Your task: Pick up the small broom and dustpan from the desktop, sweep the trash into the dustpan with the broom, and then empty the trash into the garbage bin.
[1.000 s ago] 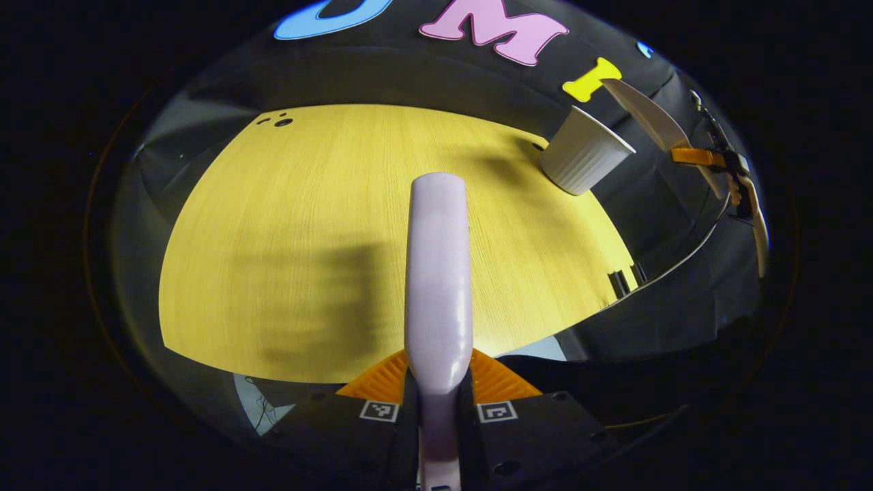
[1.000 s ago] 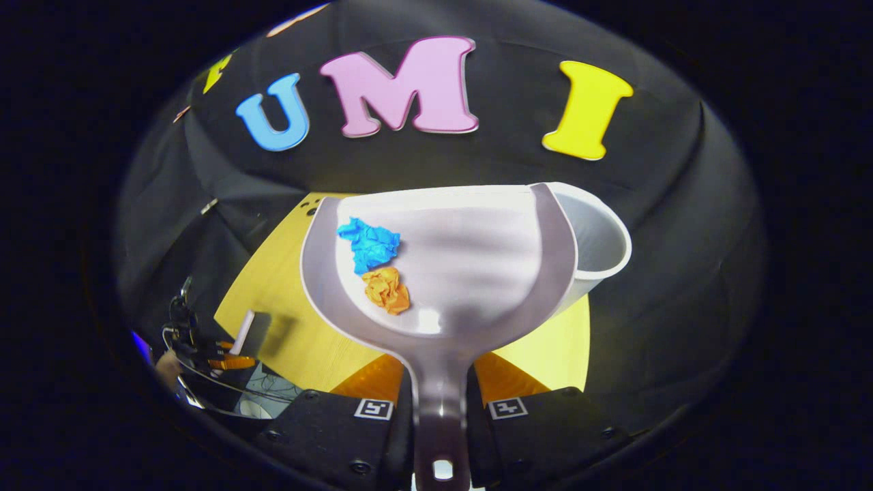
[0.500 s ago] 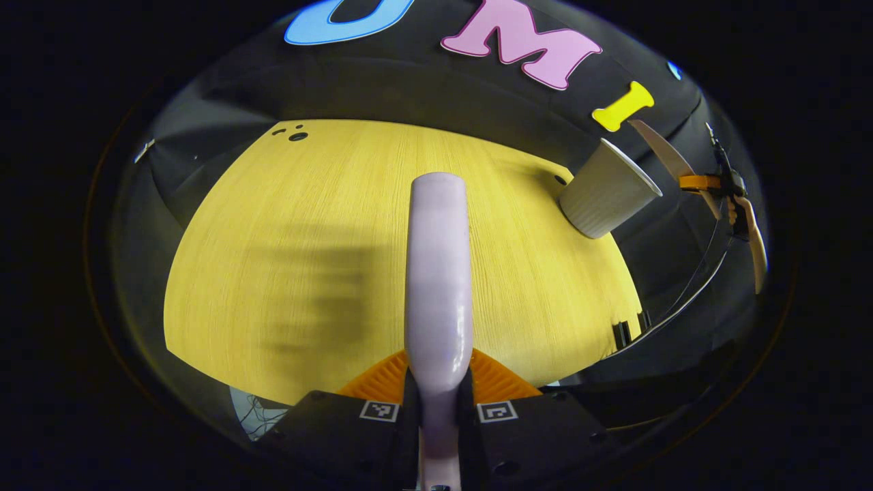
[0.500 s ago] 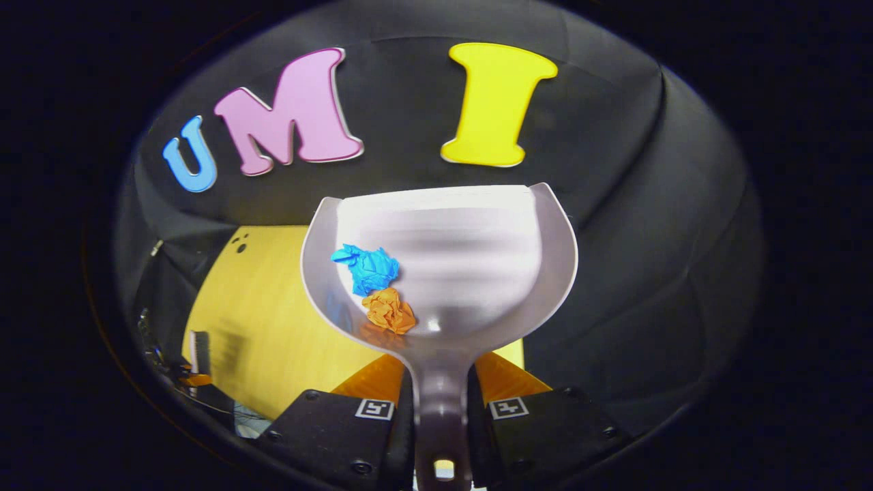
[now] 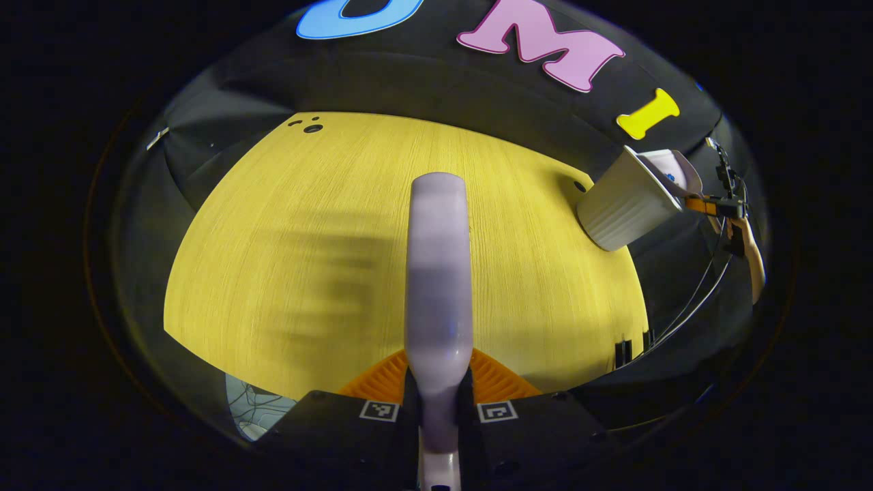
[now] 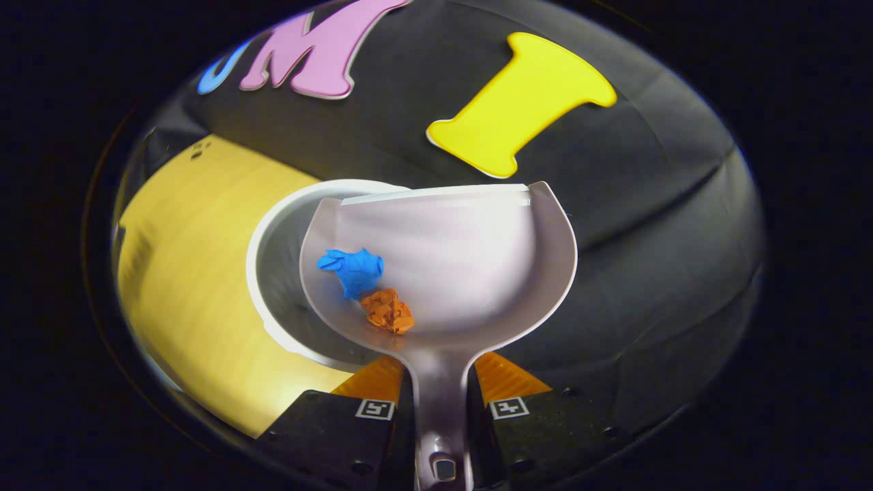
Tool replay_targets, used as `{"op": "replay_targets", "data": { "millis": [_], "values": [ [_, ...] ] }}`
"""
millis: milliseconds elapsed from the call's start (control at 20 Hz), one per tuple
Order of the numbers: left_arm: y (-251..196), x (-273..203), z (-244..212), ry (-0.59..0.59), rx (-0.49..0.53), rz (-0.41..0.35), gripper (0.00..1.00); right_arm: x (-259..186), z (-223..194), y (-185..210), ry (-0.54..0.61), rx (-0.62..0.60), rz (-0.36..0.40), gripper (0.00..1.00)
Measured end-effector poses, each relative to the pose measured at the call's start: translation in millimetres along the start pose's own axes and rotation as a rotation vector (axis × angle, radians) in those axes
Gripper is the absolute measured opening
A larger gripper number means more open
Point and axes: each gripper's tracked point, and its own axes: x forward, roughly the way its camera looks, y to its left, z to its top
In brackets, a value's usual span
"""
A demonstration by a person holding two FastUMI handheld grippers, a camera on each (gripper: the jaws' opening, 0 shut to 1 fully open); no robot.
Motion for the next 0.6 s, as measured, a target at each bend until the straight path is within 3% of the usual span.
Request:
{"op": "replay_targets", "data": {
  "millis": [150,400,450,600],
  "values": [
    [-17,6,-1,0.001,-0.034,0.009,0.28,-1,3,0,-0.016,-0.162,0.004,0.35],
    [-37,6,-8,0.009,-0.043,0.025,0.28,-9,4,-3,-0.005,-0.328,0.064,0.36],
    [-39,6,-10,0.009,-0.041,0.030,0.28,-13,1,-3,0.010,-0.361,0.075,0.40],
    [-44,4,-13,0.008,-0.048,0.039,0.27,-10,4,-14,-0.003,-0.492,0.042,0.35]
  ]
}}
